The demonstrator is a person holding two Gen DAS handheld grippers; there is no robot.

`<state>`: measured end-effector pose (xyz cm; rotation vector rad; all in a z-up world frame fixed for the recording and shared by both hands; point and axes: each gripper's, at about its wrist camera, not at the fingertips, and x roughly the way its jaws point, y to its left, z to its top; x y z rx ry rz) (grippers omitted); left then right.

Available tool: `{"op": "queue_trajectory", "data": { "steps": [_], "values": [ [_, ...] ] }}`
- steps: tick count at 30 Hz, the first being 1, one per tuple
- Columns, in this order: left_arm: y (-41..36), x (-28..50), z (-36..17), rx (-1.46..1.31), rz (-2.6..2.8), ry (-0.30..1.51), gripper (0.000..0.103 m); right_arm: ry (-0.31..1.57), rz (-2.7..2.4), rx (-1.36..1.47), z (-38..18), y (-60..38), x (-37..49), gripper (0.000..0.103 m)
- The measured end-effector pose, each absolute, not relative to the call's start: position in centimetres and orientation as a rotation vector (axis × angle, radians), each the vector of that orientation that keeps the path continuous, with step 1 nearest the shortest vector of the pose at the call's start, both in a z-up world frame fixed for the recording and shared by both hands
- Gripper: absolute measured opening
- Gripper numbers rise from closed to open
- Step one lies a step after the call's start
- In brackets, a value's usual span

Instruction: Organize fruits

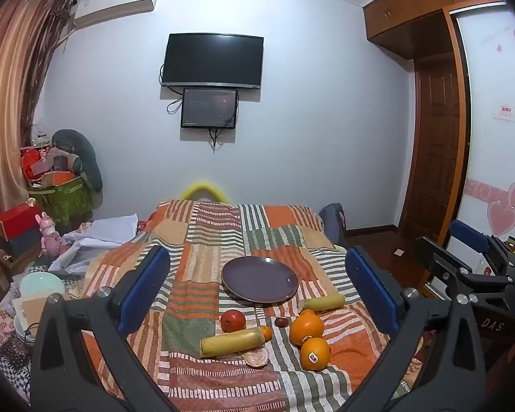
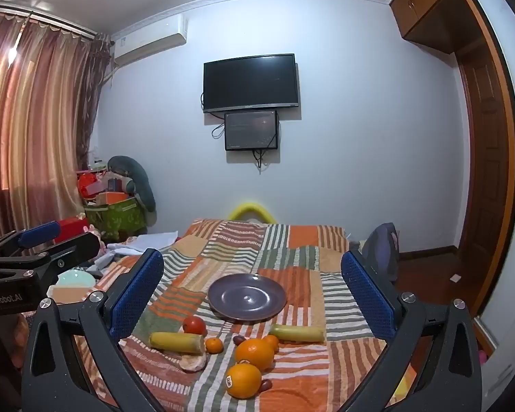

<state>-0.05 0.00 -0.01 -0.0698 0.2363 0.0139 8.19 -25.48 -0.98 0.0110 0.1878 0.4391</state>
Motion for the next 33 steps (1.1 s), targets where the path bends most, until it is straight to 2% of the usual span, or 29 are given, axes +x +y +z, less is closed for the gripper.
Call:
{"op": "queue_trajectory", "data": {
  "steps": [33],
  "values": [
    [-0.47, 0.32, -0.72, -0.064, -0.008, 0.265, 0.103, 0.201, 0.432, 0.021, -0.81, -25.53, 8.04, 0.103]
  ]
}}
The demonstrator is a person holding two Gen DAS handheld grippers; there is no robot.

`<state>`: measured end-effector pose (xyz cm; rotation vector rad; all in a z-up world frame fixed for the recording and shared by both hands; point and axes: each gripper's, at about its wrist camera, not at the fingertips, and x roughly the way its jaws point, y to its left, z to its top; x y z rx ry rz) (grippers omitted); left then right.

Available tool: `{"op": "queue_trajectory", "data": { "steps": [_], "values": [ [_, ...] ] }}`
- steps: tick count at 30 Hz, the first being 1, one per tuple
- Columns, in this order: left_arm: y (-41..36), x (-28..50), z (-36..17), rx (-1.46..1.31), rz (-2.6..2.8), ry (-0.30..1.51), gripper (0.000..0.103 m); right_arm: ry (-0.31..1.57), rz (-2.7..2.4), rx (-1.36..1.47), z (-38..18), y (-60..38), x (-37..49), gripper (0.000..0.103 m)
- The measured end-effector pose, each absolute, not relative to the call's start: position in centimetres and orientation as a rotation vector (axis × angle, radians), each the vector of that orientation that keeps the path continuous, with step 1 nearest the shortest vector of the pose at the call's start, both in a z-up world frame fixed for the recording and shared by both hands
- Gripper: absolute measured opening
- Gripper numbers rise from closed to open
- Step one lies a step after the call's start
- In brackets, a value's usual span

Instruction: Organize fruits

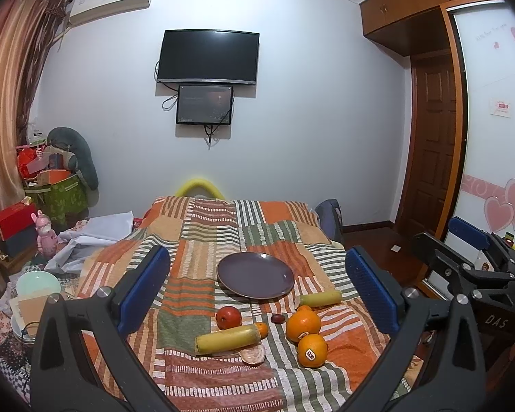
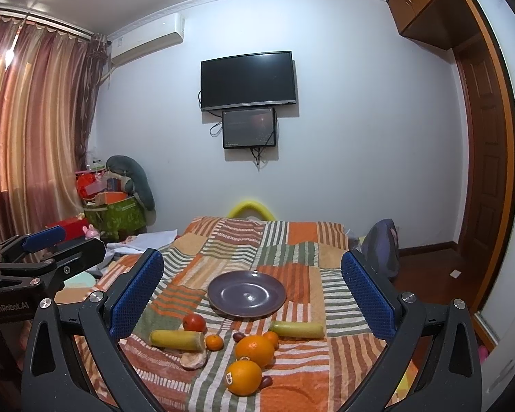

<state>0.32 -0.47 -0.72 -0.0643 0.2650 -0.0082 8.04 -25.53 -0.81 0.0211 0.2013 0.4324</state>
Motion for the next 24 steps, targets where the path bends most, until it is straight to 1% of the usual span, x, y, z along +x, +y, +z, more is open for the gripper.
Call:
{"op": "queue_trajectory", "data": {
  "steps": [24],
  "values": [
    [0.07, 1.05, -1.14, -0.081, -0.012, 0.285, 0.103, 0.212, 0.432, 0.023, -1.08, -25.72, 8.43, 0.103]
  ]
}}
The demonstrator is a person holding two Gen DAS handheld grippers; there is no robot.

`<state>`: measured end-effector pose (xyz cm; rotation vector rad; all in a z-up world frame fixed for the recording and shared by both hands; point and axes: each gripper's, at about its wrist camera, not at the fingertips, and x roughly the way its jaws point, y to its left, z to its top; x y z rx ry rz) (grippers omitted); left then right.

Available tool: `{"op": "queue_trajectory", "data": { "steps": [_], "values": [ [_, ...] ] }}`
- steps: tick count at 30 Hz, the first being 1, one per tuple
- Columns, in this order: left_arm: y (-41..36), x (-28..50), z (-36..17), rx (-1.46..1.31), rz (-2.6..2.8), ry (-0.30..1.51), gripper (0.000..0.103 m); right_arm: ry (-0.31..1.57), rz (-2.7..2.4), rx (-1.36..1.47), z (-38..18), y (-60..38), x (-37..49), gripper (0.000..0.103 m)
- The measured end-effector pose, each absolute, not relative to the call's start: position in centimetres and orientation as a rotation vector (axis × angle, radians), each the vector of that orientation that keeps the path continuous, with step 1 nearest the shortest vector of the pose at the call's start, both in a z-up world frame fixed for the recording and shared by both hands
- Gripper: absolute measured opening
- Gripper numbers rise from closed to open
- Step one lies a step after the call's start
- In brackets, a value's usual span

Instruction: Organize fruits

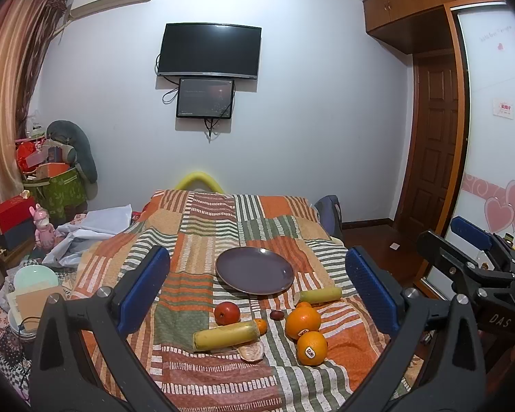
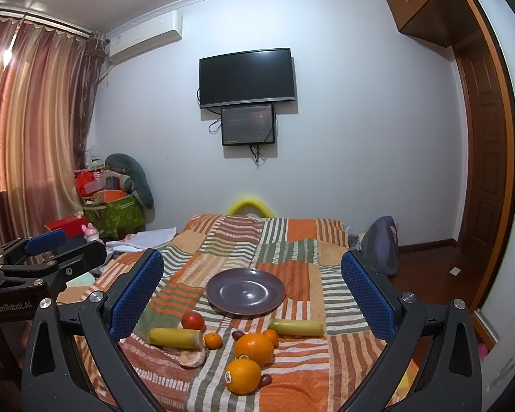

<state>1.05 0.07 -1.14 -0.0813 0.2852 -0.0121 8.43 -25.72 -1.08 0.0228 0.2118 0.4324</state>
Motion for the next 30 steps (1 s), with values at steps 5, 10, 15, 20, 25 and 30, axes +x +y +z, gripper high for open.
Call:
{"op": "queue_trajectory", "data": {
  "steps": [5, 10, 15, 20, 25, 30],
  "values": [
    [-0.04, 1.15, -1.13, -0.080, -0.014, 0.284, 0.103, 0.212, 0.433, 0.023, -1.16, -25.80, 8.49, 0.103],
    [-0.15, 1.15, -1.06, -0.079, -0.015, 0.285, 0.103, 0.213, 0.432, 0.024, -1.10, -25.72, 8.43, 0.103],
    [-0.17, 1.14, -1.09, -0.079, -0.014, 0.285, 0.103, 0.214, 0.432, 0.021, -1.12, -25.67, 8.43, 0.103],
    [-0.16, 1.14, -1.08, -0.079, -0.014, 0.285, 0.103, 0.215, 0.435, 0.020, -1.12, -25.64, 8.40, 0.103],
    [-0.11, 1.13, -1.10, -0.079, -0.014, 0.286, 0.103, 0.214, 0.445, 0.021, -1.21, -25.58, 8.34, 0.103],
    [-0.04, 1.14, -1.25, -0.072, -0.012, 0.286, 0.103, 0.233, 0.447, 0.046, -1.54, -25.81, 8.85, 0.103]
  ]
}}
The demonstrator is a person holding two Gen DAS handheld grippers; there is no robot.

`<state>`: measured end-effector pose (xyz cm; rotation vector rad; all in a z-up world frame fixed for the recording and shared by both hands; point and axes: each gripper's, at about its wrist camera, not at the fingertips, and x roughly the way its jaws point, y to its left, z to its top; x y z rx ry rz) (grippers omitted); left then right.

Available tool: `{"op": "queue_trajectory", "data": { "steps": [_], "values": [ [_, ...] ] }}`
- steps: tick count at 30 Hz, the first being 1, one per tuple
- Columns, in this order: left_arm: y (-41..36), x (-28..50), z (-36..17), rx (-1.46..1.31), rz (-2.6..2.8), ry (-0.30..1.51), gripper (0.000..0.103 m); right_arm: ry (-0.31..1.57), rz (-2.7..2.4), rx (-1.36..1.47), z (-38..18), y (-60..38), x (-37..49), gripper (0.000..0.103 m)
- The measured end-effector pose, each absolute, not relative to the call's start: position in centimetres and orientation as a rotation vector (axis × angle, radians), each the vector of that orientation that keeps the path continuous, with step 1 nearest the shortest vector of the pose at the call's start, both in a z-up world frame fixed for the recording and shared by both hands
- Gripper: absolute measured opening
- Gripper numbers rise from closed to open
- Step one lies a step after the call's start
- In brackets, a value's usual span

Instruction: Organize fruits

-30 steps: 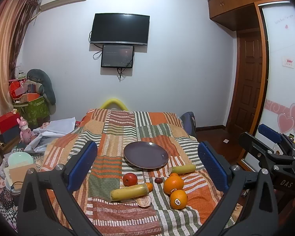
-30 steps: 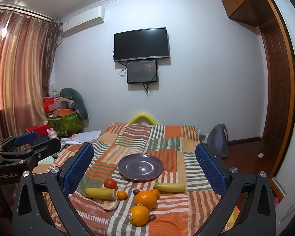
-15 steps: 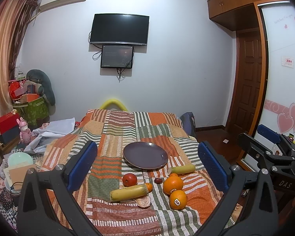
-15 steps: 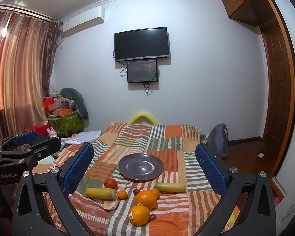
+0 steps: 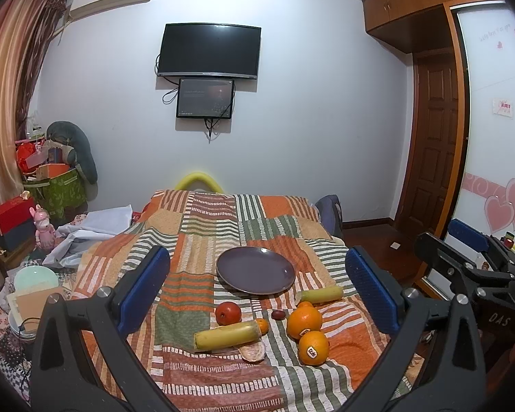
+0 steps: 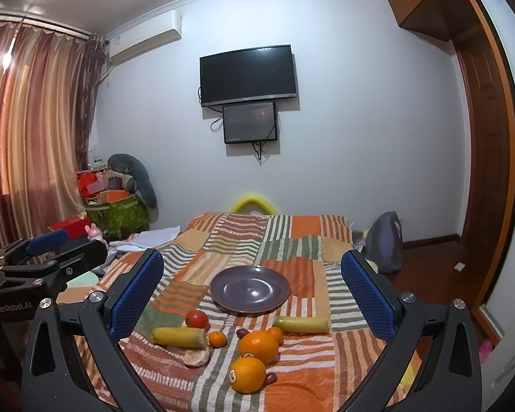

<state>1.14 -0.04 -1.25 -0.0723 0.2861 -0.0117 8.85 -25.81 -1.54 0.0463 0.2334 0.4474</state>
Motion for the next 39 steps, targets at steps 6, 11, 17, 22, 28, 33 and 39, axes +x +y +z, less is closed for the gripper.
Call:
{"op": "queue_trajectory", "data": {
  "steps": [6, 11, 17, 22, 28, 33, 39],
  "values": [
    [0.3, 2.1, -2.0, -0.054, -0.012, 0.316, 0.103, 0.303, 0.463, 0.045, -3.0, -25.7, 10.2, 0.100],
    [1.2, 3.8, -3.5, -0.056, -0.002, 0.379, 0.085, 0.411, 0.483, 0.007, -5.4, -25.3, 12.0, 0.079],
    [3.3, 6.8, -6.3, -0.089, -0.010, 0.509, 0.073, 0.567, 0.506, -0.040, -9.0, -24.7, 14.0, 0.059],
    [4.0, 9.0, -9.2, -0.064, -0.018, 0.606, 0.073, 0.693, 0.531, -0.042, -11.7, -24.3, 15.5, 0.059],
    [4.6, 11.4, -13.1, -0.051, -0.037, 0.739, 0.073, 0.790, 0.568, -0.039, -13.8, -23.3, 16.7, 0.059],
    [4.6, 13.3, -15.8, -0.013, -0.057, 0.824, 0.075, 0.842, 0.605, -0.065, -15.2, -21.9, 17.2, 0.059],
    [4.9, 15.5, -18.0, 0.020, -0.082, 0.883, 0.078, 0.894, 0.619, -0.077, -16.8, -21.1, 17.8, 0.059]
  ]
}}
